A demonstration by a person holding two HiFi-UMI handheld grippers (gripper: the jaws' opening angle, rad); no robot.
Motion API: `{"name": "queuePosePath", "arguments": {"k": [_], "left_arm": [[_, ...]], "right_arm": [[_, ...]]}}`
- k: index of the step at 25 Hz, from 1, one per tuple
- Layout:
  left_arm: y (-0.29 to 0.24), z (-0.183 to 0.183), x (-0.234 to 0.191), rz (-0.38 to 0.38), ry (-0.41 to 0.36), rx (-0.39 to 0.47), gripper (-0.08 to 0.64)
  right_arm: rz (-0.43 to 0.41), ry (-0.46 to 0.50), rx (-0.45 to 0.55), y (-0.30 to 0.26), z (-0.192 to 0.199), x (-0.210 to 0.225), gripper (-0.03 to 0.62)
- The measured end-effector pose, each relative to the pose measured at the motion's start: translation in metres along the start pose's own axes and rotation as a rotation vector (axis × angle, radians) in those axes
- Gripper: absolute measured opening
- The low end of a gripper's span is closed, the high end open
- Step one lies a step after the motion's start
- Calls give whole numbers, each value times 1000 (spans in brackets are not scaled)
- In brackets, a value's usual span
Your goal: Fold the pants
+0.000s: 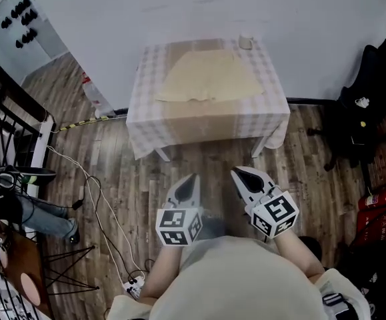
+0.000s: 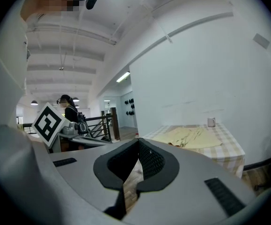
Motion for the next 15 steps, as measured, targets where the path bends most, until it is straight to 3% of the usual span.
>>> {"name": "queuePosePath", "arguments": {"k": [15], "left_arm": [[-80, -55, -107, 34, -15, -20, 5]], "right_arm": [[50, -2, 4, -129, -26, 31, 0]]}}
Point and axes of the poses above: the fingertips, and each gripper's own axes: y backward along the fingers, x to its right, z out of its underside, the point moved 9 cm from there along y, backward along the fingers, and after that the axes turned 8 degrees about z, right-handed, at the moved point
